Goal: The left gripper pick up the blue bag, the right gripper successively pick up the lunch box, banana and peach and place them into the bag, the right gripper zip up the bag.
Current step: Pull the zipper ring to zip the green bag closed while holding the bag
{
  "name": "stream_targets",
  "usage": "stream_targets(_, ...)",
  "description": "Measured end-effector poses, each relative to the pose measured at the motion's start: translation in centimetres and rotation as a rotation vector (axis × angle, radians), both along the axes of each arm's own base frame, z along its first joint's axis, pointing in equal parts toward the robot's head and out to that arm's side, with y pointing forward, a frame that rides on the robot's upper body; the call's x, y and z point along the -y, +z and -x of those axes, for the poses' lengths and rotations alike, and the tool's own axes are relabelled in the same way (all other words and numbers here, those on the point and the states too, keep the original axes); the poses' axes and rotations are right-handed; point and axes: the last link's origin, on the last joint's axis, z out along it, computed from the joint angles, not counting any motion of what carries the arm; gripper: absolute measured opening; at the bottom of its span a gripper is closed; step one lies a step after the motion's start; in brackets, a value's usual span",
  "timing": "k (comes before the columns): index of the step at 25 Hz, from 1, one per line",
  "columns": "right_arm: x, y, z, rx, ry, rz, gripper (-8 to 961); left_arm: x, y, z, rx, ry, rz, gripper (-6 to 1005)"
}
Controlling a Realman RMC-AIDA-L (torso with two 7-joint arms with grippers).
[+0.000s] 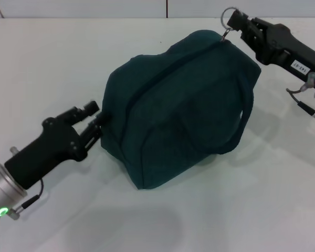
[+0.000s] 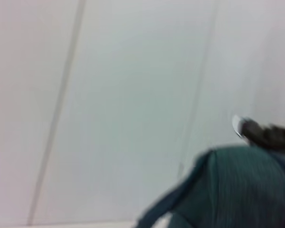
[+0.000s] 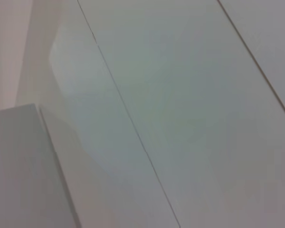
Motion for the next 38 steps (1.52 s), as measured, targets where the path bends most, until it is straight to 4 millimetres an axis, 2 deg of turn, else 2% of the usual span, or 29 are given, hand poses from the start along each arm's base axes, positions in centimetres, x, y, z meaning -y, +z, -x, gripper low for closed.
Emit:
stream_targets(4,0.1,-0.1,-0.2,0.002,-0.005,0.007,9,-0.9,1.2,-0.4,0.026,-0.02,0.025,288)
stream_targets(9,0.2,-0.2,-0.4,0.004,-0.017,0.009,9,-3.9,5.3,-2.6,0.004,-0.087,0.128,484)
stream_targets(13,0.2,-0.2,-0.4,0.006,-0.018,0.006,9,-6.5,8.9,-5.7,-0.114,-0.131,0.228,646)
stream_targets(17,0.1,-0.2,-0.5,0.012,-0.024,0.004,9,-7.9,11.6,-10.1,-0.287,-0.133,0.294,797)
stream_targets(18,0.1,-0.2,-0.6,0.015,-0.028,0.004,9,-8.0,11.7,-10.9,-0.318,-0.125,0.311,835)
stream_targets(21,-0.1,-0.3,-0.6,0.02,-0.034,0.003,9,-8.7,10.9,-15.9,-0.493,-0.07,0.415,871)
stream_targets(24,-0.2,-0.3,-0.4,0.021,-0.029,0.003,9,-8.7,9.7,-19.2,-0.586,-0.037,0.464,895)
stream_targets(27,-0.2,-0.3,-0.3,0.021,-0.027,0.002,9,-8.5,8.7,-21.6,-0.604,-0.042,0.496,893)
stream_targets(31,-0.3,-0.3,-0.3,0.023,-0.026,0.001,9,-8.3,7.6,-22.9,-0.633,-0.06,0.523,892)
stream_targets(38,-0.4,-0.2,-0.2,0.027,-0.026,-0.003,9,-9.0,6.7,-22.4,-0.695,-0.006,0.497,889)
